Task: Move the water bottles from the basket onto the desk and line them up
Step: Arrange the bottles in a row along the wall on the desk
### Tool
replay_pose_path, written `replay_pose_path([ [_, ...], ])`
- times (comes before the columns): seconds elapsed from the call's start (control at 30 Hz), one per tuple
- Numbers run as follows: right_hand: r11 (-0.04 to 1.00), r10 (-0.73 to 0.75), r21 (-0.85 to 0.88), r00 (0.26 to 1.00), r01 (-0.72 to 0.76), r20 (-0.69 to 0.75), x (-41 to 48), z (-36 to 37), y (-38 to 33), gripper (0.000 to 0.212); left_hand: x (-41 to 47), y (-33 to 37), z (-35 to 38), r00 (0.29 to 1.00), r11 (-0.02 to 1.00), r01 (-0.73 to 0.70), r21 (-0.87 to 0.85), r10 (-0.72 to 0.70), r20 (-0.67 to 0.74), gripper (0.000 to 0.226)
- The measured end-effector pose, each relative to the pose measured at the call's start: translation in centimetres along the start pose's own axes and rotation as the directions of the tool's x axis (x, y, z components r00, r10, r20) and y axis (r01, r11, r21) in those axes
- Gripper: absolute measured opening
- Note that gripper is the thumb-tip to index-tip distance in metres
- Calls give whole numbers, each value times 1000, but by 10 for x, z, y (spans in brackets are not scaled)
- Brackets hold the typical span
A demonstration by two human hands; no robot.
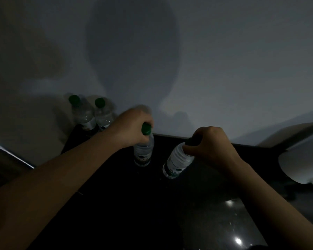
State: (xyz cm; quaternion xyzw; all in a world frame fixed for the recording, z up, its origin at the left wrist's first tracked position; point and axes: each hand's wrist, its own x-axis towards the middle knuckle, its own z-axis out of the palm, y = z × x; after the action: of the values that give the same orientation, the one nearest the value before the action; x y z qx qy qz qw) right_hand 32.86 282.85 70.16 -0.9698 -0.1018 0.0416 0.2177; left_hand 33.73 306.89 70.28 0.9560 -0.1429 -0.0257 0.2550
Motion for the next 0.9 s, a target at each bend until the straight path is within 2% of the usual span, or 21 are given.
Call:
replay_pose_path([
  [0.33, 993, -113, 11, 993, 114, -42, 46, 24, -22, 22, 44, -56, -14, 998, 998, 39, 51, -41, 37, 28],
  [0.6, 995, -97, 20, 995, 97, -2, 63, 36, -32, 24, 66, -82, -19, 997, 995, 81, 66, -81, -4, 25],
  [0.9, 991, -124, 57, 992, 123, 16, 72, 48, -36, 23, 74, -102, -18, 995, 989, 88, 119, -94, 45, 28],
])
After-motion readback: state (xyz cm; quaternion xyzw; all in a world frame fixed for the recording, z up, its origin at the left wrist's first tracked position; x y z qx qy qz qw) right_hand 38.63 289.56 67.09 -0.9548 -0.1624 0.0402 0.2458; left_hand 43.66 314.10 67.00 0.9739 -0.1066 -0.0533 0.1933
